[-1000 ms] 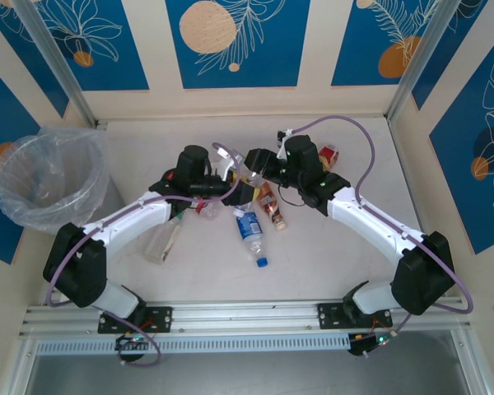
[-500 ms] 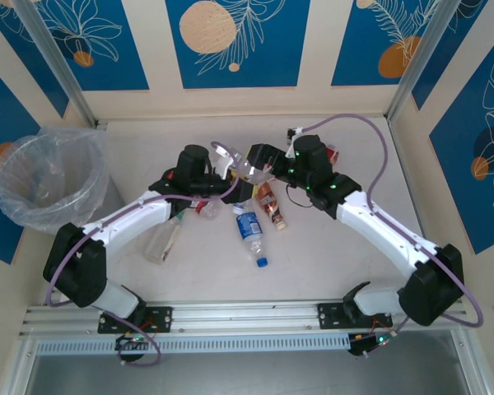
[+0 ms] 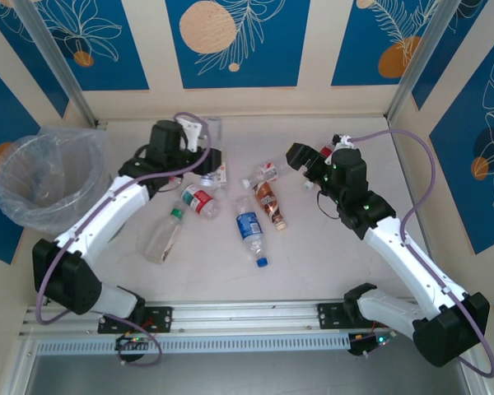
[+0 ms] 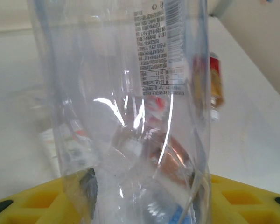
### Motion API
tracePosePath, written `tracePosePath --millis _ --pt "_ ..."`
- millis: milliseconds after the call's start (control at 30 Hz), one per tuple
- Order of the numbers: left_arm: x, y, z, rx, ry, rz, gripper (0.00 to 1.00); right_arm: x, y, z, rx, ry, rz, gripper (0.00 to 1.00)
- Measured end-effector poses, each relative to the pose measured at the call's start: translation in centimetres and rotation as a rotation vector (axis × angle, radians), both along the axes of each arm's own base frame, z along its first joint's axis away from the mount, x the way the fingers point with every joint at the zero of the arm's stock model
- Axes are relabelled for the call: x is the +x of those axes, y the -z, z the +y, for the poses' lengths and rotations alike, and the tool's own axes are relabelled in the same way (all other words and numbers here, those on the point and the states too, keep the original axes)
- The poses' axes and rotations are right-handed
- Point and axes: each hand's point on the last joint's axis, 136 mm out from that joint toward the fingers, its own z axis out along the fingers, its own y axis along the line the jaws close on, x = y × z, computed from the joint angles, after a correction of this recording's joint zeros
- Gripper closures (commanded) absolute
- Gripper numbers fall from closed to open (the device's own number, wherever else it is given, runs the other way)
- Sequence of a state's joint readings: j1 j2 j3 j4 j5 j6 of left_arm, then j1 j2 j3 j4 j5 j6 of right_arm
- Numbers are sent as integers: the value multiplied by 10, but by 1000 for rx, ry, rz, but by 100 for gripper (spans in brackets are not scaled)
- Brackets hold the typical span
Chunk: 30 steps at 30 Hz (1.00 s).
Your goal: Put the plastic bottles in the bin
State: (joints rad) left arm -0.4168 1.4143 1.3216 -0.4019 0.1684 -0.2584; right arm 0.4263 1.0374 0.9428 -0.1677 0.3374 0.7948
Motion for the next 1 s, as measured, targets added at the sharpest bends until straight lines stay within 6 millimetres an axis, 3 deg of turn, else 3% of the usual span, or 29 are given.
tracePosePath --millis 133,400,867,1000 --pt "7 -34 58 54 -181 -50 46 3 9 -4 -18 10 20 0" --pt "-10 -93 168 171 -503 -126 45 10 20 -8 -54 16 40 0" --pt "-54 -129 305 321 -999 -206 48 16 31 -11 -59 21 71 0" --pt "-62 -128 345 362 -1153 -217 47 17 33 -12 -56 18 78 0"
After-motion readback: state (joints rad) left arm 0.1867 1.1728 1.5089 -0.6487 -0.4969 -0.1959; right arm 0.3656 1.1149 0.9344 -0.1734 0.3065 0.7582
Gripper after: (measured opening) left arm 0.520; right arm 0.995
